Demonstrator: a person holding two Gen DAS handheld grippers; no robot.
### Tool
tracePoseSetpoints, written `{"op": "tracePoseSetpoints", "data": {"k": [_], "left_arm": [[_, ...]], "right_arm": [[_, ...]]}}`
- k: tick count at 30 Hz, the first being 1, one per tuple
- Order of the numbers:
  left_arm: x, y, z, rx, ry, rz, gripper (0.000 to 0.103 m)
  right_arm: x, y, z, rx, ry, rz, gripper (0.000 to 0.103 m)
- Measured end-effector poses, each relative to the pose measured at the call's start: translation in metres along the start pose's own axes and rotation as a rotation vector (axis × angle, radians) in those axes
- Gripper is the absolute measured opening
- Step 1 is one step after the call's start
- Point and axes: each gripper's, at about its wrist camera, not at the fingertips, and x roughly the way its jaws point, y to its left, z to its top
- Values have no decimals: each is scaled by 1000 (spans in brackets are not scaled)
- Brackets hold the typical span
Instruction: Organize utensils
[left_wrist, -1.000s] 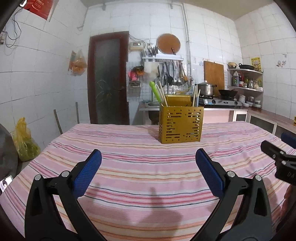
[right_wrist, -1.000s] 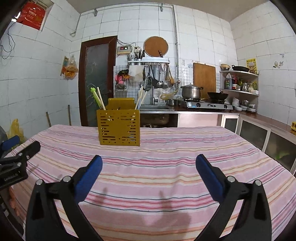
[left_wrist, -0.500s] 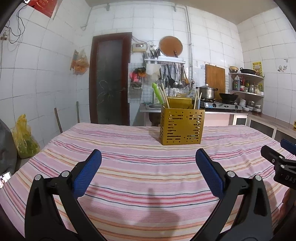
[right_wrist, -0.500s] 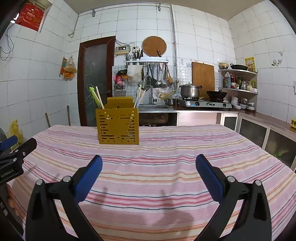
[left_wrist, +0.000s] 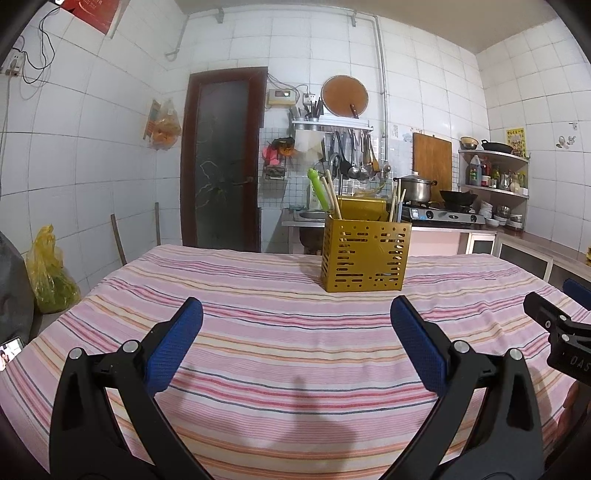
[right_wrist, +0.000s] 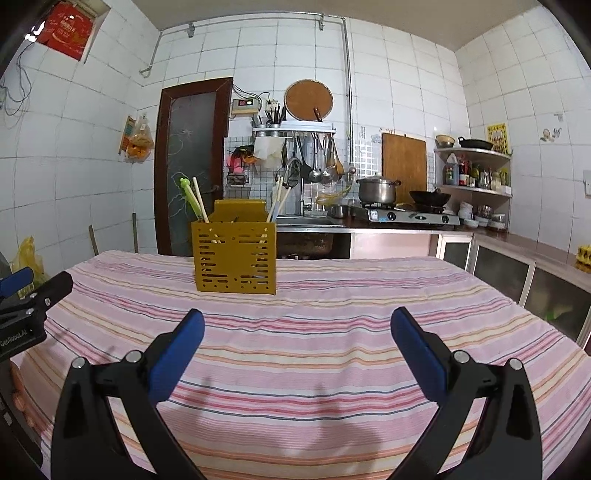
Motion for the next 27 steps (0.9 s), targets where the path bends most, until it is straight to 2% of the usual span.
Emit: {"op": "tracePoseSetpoints", "data": {"k": [27], "left_arm": [[-5,-5,1,25,-19,5,98]], "right_arm": [[-4,1,1,-2,-17,1,98]]}}
